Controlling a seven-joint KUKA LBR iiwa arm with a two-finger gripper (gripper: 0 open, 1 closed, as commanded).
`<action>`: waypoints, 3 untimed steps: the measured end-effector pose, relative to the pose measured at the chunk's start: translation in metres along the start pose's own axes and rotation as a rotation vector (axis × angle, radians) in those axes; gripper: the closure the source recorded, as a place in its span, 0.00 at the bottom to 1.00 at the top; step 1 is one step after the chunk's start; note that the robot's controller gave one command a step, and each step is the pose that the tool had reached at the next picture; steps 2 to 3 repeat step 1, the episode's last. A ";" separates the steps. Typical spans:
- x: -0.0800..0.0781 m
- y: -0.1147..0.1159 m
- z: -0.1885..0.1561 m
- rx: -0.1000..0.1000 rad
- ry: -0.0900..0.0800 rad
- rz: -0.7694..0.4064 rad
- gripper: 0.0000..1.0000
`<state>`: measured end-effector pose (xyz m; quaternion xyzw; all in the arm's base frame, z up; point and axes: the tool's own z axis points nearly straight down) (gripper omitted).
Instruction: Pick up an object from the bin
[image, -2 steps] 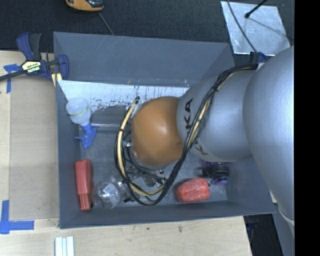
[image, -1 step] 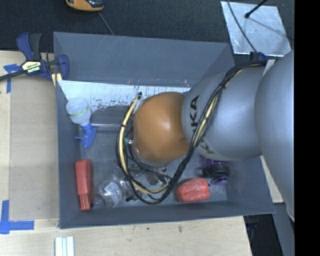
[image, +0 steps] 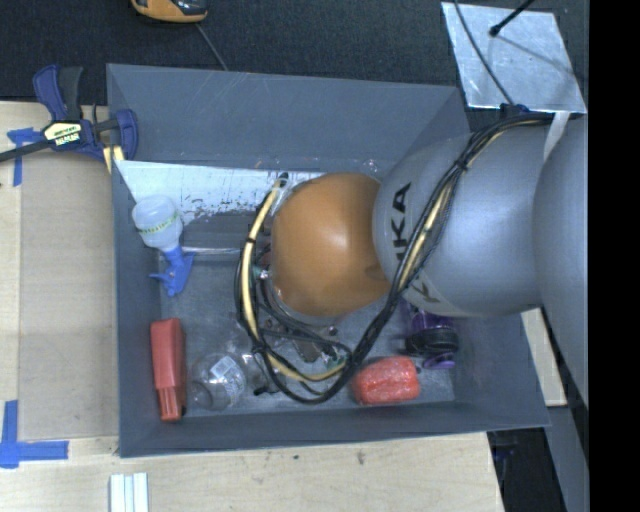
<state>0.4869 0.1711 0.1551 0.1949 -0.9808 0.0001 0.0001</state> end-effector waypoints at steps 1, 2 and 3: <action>-0.001 0.000 -0.011 0.001 -0.006 0.000 1.00; -0.001 0.000 -0.011 0.001 -0.006 0.000 1.00; -0.001 0.000 -0.011 0.001 -0.006 0.000 1.00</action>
Offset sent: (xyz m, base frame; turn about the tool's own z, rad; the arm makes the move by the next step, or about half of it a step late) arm 0.0001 -0.0001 0.0380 0.0000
